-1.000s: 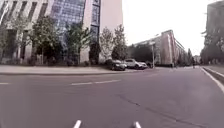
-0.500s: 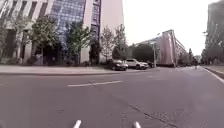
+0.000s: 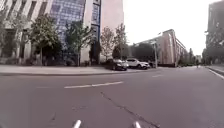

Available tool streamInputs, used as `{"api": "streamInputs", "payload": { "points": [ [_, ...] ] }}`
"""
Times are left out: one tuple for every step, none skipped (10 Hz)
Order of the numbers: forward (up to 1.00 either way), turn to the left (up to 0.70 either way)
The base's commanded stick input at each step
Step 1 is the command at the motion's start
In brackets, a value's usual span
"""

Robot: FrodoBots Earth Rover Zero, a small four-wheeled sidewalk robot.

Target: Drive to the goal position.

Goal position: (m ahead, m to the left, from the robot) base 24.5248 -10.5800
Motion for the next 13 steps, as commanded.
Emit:
{"api": "streamInputs", "payload": {
  "points": [
    [0.7, 0.0],
    [0.7, 0.0],
    [0.7, 0.0],
    [0.7, 0.0],
    [0.7, 0.0],
    [0.7, 0.0],
    [0.7, 0.0],
    [0.7, 0.0],
    [0.7, 0.0],
    [0.7, 0.0],
    [0.7, 0.0],
    [0.7, 0.0],
    [0.7, 0.0]
  ]
}}
